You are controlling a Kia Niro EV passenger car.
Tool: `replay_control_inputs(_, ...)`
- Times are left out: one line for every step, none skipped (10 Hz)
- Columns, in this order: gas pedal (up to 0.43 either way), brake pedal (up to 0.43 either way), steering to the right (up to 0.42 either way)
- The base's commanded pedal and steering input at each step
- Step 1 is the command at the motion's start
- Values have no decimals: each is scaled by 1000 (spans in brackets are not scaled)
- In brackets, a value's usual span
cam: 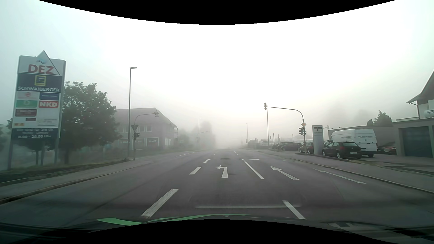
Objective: Follow the waypoints while adhering to traffic rules and regulations
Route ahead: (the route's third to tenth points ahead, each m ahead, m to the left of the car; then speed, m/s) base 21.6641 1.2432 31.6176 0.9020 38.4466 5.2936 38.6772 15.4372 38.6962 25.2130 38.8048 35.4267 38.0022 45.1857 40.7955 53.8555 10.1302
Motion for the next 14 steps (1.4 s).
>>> replay_control_inputs(0,134,5)
replay_control_inputs(0,146,5)
replay_control_inputs(0,146,5)
replay_control_inputs(0,146,5)
replay_control_inputs(0,165,4)
replay_control_inputs(0,183,4)
replay_control_inputs(0,189,3)
replay_control_inputs(0,195,1)
replay_control_inputs(0,195,0)
replay_control_inputs(0,195,0)
replay_control_inputs(0,195,0)
replay_control_inputs(0,201,0)
replay_control_inputs(0,207,0)
replay_control_inputs(0,207,0)
